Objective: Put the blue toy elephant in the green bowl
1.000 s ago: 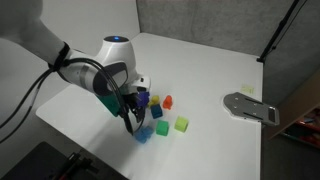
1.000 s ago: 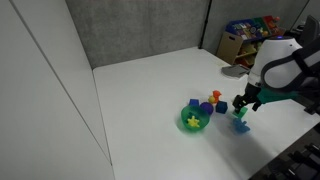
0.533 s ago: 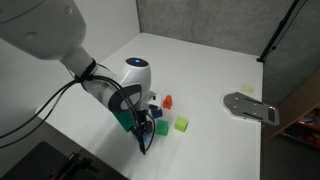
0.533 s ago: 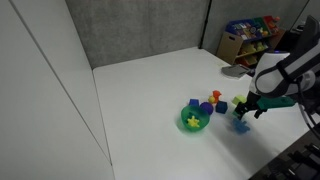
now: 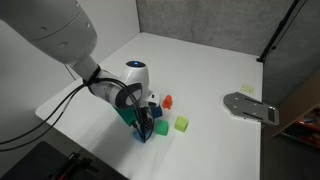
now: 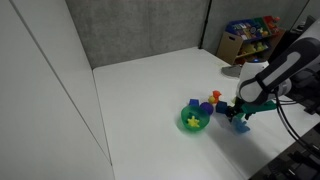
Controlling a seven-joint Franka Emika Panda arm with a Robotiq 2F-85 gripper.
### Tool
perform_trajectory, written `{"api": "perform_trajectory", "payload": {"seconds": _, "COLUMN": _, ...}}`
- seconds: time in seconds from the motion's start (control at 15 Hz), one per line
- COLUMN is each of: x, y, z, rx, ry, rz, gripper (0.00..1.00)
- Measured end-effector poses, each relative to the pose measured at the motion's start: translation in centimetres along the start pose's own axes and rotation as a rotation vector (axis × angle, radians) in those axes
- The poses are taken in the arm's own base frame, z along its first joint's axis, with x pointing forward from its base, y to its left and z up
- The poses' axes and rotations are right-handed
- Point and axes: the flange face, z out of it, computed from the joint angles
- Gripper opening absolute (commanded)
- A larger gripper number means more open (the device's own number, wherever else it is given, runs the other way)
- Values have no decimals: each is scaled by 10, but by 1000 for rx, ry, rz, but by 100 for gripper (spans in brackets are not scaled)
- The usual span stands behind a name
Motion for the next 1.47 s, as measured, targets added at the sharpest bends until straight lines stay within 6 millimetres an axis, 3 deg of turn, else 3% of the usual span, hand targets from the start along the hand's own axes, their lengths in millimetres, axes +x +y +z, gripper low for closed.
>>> {"api": "perform_trajectory", "payload": {"seconds": 0.27, "x": 1, "y": -17, "z": 12, "rx": -43, "ry": 10, "rz": 16, "gripper": 100}}
{"api": "perform_trajectory", "payload": {"seconds": 0.53, "x": 2, "y": -18, "z": 25, "rx": -72, "ry": 3, "rz": 30, "gripper": 100}}
{"api": "perform_trajectory", "payload": {"seconds": 0.87, "x": 4, "y": -24, "z": 18, "rx": -72, "ry": -1, "rz": 22, "gripper": 100}}
{"api": "perform_trajectory", "payload": {"seconds": 1.47, "x": 11, "y": 2, "z": 18, "rx": -89, "ry": 16, "rz": 80, "gripper": 100}}
